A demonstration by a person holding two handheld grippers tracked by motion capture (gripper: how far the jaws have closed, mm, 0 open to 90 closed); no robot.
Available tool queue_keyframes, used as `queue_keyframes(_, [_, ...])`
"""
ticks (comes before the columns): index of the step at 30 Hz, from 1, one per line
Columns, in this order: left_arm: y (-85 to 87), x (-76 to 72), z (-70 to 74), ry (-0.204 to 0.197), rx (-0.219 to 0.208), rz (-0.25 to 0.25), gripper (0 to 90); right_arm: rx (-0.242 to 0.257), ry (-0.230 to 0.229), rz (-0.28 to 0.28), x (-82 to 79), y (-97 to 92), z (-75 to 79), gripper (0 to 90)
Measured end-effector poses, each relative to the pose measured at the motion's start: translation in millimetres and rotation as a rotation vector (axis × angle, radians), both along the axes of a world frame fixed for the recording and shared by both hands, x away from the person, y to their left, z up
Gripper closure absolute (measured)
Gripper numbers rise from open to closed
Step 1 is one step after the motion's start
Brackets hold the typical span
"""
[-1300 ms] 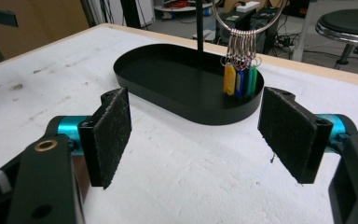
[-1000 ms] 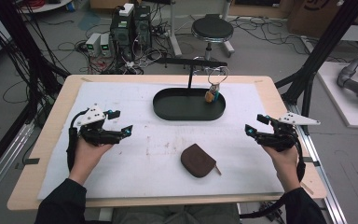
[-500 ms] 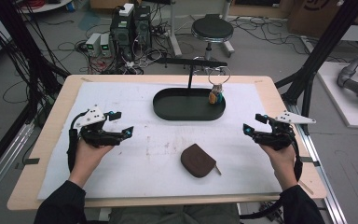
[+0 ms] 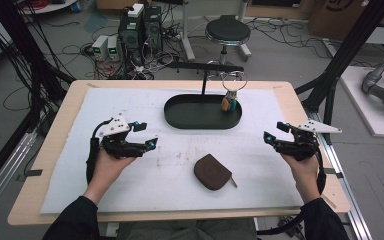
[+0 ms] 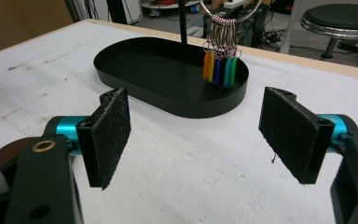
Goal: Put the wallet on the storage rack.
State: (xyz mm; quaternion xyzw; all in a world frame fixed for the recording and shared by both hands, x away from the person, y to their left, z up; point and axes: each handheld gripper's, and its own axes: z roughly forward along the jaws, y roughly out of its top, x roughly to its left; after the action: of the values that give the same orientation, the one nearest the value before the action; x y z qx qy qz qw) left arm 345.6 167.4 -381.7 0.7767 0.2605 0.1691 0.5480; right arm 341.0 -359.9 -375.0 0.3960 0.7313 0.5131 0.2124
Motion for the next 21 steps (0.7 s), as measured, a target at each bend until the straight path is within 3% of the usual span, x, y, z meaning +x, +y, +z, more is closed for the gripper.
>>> queue_keyframes(14, [-51.7, 3.0, -9.6, 0.070, 0.036, -0.098, 41.1, 0.015, 0.007, -0.021, 0.2, -6.6, -1.8, 25.7])
queue_keyframes(19, [-69.7, 7.0, -18.5, 0.144, 0.028, -0.149, 44.0, 0.015, 0.008, -0.023, 0.4, -7.2, -2.1, 25.7])
queue_keyframes(20, [-69.7, 7.0, -18.5, 0.144, 0.028, -0.149, 45.0, 0.013, 0.010, -0.022, 0.5, -7.3, -2.2, 25.7])
queue_keyframes(21, [-76.7, 7.5, -21.5, 0.171, 0.026, -0.166, 45.3, 0.011, 0.004, -0.022, 0.9, -7.5, -2.5, 25.7])
